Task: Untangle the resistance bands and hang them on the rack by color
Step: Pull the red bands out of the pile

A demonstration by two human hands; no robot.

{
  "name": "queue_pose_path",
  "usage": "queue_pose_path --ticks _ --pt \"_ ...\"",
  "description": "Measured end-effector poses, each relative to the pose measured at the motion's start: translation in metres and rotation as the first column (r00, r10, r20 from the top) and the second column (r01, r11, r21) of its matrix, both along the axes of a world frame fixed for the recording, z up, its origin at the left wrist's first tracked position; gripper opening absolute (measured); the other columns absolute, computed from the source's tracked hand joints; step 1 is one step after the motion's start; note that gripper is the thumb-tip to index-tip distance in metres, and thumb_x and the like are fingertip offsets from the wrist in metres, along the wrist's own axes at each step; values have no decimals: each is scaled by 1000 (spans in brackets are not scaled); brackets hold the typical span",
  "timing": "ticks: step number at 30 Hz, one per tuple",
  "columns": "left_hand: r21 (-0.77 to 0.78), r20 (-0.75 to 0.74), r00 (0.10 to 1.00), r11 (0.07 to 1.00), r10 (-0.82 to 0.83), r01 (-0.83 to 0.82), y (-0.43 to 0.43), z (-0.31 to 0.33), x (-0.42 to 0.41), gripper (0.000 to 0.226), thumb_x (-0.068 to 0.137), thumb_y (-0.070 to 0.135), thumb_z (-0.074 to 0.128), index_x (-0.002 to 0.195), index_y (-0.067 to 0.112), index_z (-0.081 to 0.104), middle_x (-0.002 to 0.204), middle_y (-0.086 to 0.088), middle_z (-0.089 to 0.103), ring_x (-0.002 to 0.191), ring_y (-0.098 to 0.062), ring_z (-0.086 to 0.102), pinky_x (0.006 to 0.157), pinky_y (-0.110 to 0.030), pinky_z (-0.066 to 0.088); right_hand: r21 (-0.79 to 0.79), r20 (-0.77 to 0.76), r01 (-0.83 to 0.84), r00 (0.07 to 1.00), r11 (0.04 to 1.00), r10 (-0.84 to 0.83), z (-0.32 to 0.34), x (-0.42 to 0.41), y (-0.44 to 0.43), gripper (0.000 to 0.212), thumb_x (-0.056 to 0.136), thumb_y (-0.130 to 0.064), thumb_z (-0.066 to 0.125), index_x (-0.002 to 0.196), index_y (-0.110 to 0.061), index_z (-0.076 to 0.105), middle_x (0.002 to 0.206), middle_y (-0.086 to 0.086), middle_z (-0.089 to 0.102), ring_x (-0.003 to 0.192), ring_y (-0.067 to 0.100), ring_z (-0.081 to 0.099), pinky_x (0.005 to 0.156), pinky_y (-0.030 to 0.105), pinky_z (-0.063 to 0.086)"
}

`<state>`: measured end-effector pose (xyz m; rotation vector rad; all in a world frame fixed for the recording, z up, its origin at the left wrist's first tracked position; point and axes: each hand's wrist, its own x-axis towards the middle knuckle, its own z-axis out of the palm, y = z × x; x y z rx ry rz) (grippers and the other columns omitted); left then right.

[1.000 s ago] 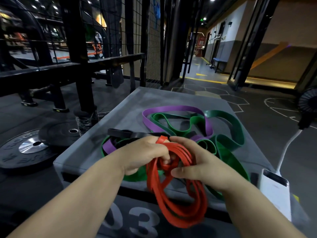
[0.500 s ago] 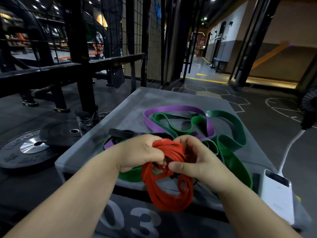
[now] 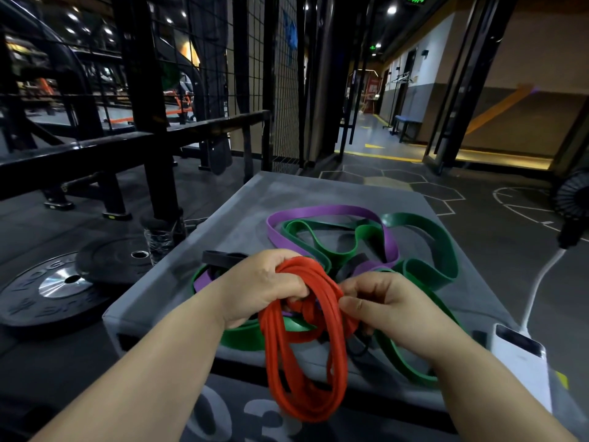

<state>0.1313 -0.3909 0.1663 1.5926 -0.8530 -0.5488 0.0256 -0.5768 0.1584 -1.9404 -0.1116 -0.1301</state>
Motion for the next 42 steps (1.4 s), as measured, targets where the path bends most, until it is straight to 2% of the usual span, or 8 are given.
queue_pose_path --ticks 6,10,19,23,28,35,40,42 --pt "-59 -89 995 997 -46 41 0 0 -1 21 66 6 57 79 14 72 70 -2 63 67 -12 59 65 -24 49 314 -61 -87 992 946 111 2 -1 5 25 85 -26 56 66 -16 69 57 5 58 46 8 50 44 19 36" --pt "-28 -71 997 1000 -16 14 -2 -4 2 36 67 8 57 99 -7 63 82 -14 61 77 -22 57 72 -31 49 381 -77 -51 993 923 87 -1 0 4 14 79 -21 63 67 -14 65 56 6 59 43 6 51 41 17 34" --pt "63 10 999 997 -41 41 4 1 2 11 69 12 56 62 20 60 60 4 50 57 -8 45 58 -19 40 341 -8 172 984 924 -180 -5 6 7 19 64 -19 78 64 -15 59 61 5 65 51 11 58 46 19 42" --pt "10 8 1000 1000 -9 9 4 2 4 21 69 13 55 56 26 64 57 7 49 54 -6 45 56 -18 39 341 88 44 993 939 -79 -11 7 10 13 75 -15 70 66 -18 61 69 7 67 65 15 64 66 23 52" --pt "-112 -56 998 993 36 -42 5 3 5 22 69 11 52 51 23 55 56 1 40 54 -10 38 55 -21 34 336 141 -136 986 932 93 -11 5 6 10 81 -4 59 88 -9 64 78 6 67 72 16 63 70 26 52" --pt "-109 0 995 989 97 -97 3 1 6 9 72 13 53 74 4 54 59 -1 42 56 -11 39 57 -21 36 190 145 99 981 977 -128 -11 5 15 26 68 -15 86 68 -19 60 62 3 64 54 12 58 49 20 45" --pt "1 76 977 980 198 -199 -2 -1 4 29 65 27 61 73 -1 58 59 -1 47 61 -18 43 63 -32 37 -130 306 336 908 933 -284 -18 9 12 20 73 -13 66 73 -26 51 62 3 54 51 12 46 49 30 43" --pt "35 139 955 962 263 -271 -4 0 1 24 62 36 61 65 13 58 56 4 50 58 -16 45 64 -35 39 -40 225 239 948 970 -224 -20 9 14 22 79 -6 62 73 -25 51 61 0 48 52 12 43 48 26 39"
